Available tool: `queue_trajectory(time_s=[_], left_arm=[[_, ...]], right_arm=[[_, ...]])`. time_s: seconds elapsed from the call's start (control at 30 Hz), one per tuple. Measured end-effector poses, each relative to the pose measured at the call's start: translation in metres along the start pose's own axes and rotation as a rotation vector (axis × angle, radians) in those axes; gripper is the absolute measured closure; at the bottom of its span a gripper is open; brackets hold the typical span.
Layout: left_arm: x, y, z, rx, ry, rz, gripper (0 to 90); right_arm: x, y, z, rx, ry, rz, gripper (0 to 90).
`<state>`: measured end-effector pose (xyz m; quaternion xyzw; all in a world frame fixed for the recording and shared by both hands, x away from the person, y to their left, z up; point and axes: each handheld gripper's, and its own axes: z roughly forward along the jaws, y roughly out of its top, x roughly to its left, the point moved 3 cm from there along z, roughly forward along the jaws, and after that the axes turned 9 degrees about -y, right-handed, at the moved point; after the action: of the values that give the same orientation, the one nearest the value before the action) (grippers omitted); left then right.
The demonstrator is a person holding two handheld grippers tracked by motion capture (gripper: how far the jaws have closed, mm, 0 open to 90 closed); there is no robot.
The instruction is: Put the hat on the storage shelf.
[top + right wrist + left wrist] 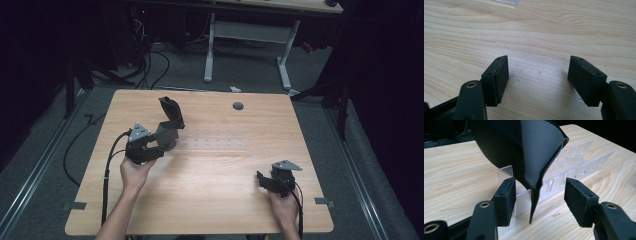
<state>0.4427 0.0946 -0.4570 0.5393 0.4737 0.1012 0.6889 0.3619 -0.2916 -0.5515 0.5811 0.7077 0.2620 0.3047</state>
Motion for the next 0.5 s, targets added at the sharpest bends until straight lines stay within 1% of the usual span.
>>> queue_trajectory(time_s=[0.07,0.17,0.23,0.33,0.37,0.5], left_arm=[[0.000,0.001,-0.004,0.000,-0.002,-0.004,42.8],[0.000,0.001,-0.009,0.014,-0.003,0.008,43.7],[0.001,0.002,-0.011,0.018,-0.001,0.006,44.5],[0.002,0.004,-0.015,-0.001,0.010,0.003,45.8],[0.002,0.005,-0.017,-0.003,0.013,0.000,46.2],[0.004,0.006,-0.025,-0.017,0.011,-0.035,45.8]], right_arm=[[0.000,0.000,0.000,-0.001,-0.001,0.000,33.5],[0.000,0.000,0.000,0.000,0.000,0.000,33.5],[0.000,0.000,0.000,0.001,0.000,0.002,33.4],[0.000,0.000,0.000,0.001,-0.001,0.003,33.5],[0.000,0.000,0.000,0.001,-0.001,0.002,33.5],[0.000,0.000,0.000,0.001,-0.001,0.002,33.5]])
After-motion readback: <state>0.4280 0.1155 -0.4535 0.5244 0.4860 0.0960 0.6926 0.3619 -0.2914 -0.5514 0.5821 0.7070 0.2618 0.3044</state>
